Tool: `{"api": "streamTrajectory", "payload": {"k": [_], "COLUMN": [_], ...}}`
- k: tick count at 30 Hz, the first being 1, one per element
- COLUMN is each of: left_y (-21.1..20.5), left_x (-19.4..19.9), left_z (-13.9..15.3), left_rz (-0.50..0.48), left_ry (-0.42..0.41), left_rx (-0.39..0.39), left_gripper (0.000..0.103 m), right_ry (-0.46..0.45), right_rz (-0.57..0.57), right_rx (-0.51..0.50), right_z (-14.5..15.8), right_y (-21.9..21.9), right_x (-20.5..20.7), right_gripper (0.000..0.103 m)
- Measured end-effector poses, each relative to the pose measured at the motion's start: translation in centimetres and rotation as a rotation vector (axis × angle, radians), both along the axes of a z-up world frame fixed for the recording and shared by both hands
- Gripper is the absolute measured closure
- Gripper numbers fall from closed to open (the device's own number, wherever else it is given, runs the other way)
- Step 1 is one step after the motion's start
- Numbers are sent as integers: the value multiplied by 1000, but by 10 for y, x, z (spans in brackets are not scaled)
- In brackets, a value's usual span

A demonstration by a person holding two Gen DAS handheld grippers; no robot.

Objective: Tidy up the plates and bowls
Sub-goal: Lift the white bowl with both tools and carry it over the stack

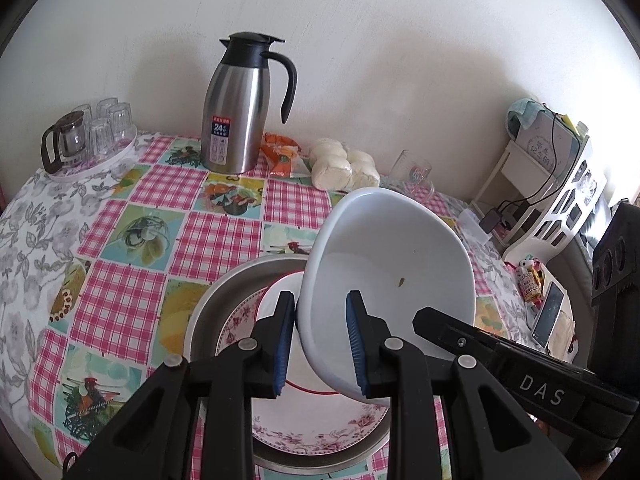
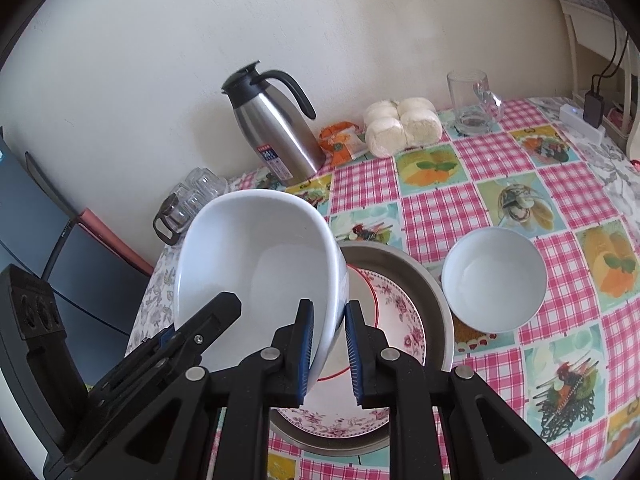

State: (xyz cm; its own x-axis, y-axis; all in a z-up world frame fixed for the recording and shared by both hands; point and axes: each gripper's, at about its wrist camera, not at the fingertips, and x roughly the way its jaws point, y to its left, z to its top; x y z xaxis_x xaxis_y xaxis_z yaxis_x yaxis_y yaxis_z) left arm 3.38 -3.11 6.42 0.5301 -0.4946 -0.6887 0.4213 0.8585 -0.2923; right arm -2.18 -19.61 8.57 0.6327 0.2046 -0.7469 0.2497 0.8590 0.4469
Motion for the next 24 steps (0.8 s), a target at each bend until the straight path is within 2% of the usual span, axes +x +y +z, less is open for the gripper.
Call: {"api": "streamTrajectory", "payload": {"k": [6, 24], "left_y": [-1, -1], "left_x": [5, 15], "left_z": [-11, -25], "left_rz": [13, 42], "left_ry": [59, 126], "left_rx": [22, 50], "left_gripper": [77, 77], "right_ry": [44, 112], "right_rz": [11, 23], "right_rx": [8, 43], "right_z": [-12, -36], "right_y": [2, 1], "right_x": [5, 18], "right_gripper": [84, 84]}}
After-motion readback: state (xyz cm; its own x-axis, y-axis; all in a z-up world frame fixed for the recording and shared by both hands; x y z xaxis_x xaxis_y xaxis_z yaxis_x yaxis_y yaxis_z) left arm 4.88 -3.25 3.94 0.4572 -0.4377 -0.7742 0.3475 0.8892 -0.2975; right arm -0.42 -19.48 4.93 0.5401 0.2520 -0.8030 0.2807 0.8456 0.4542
